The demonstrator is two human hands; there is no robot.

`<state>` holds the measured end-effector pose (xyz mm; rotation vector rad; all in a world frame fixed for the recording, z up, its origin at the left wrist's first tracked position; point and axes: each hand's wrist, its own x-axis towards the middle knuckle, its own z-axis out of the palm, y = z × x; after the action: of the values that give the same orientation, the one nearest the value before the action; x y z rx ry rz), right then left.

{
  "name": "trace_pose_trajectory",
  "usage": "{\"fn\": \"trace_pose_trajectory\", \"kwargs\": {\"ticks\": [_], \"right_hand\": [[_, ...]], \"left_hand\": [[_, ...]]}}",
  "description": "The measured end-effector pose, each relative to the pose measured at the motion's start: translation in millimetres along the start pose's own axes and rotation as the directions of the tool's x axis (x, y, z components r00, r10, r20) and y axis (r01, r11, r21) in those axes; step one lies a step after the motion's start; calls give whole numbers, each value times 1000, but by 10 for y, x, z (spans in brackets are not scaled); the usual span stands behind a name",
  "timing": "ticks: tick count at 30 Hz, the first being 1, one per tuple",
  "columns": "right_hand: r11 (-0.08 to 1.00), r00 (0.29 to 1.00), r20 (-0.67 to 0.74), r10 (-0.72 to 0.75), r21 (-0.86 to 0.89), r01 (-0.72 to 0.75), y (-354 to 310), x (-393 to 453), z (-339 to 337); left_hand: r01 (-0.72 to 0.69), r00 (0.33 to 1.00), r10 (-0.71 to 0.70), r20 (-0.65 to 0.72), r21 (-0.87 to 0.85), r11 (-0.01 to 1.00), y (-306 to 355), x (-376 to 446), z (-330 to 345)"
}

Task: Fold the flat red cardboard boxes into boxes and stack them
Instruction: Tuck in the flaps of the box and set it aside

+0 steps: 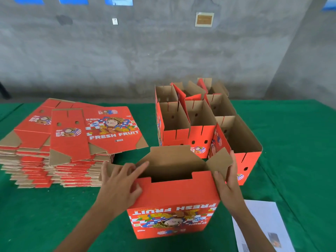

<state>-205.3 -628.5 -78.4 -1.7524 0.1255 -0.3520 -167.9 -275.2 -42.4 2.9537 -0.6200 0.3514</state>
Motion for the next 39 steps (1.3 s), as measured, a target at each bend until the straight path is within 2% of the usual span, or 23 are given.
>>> {"fn": "trace_pose_trajectory", "kwargs": {"ticks": [2, 5, 10, 12, 15, 16, 20, 23, 25, 27, 28, 30, 31, 32, 35, 37, 39], "right_hand": [[992, 993, 22, -120, -25, 121, -18, 32, 21], [967, 974, 66, -218, -124, 225, 36, 36, 14], [923, 935, 209, -287, -199, 328, 31, 146, -27], [859, 879, 334, -340, -269, 435, 0, 162, 95], [663, 786, 472, -398, -444, 603, 82, 152, 198], [639, 792, 470, -389, -481, 600, 83, 177, 196], [681, 860, 419, -290, -541, 493, -96, 321, 247], [594, 849, 466, -249, -619, 514, -207, 437, 351], [495, 857, 491, -156, -712, 498, -236, 520, 390], [447, 868, 485, -110, -756, 479, -235, 577, 426], [435, 872, 479, -99, -768, 470, -228, 596, 447], [425, 884, 461, -79, -786, 448, -221, 642, 494], [419, 889, 451, -72, -796, 438, -207, 679, 510], [414, 893, 446, -61, -803, 429, -202, 714, 524], [459, 901, 428, -66, -789, 408, -196, 801, 546], [503, 906, 405, -123, -762, 408, -181, 784, 542], [555, 923, 340, -182, -739, 382, -138, 766, 542]], "left_hand": [[-57, 998, 54, 28, 158, 986, 66, 62, 44], [-12, 994, -21, 109, 292, 956, 99, 156, 82], [77, 984, -116, 138, 261, 962, 101, 297, 135], [90, 978, -134, 160, 256, 962, 106, 370, 162], [82, 978, -129, 163, 268, 960, 135, 454, 198], [82, 981, -123, 148, 258, 963, 143, 462, 215], [141, 990, -144, 2, 192, 971, 188, 384, 186], [274, 955, -255, -151, 130, 953, 241, 296, 121], [368, 902, -356, -246, 3, 930, 277, 234, 114], [337, 852, -396, -344, -220, 916, 311, 152, 161], [305, 828, -438, -350, -373, 876, 327, 120, 190], [281, 800, -553, -234, -668, 689, 374, 76, 203], [269, 811, -556, -183, -726, 632, 394, 55, 205], [236, 842, -509, -180, -725, 647, 386, 35, 219], [83, 932, -274, -239, -594, 800, 289, 0, 337], [121, 975, -196, -101, -499, 858, 232, -3, 335], [184, 981, -191, 29, -440, 879, 198, 29, 336]]}}
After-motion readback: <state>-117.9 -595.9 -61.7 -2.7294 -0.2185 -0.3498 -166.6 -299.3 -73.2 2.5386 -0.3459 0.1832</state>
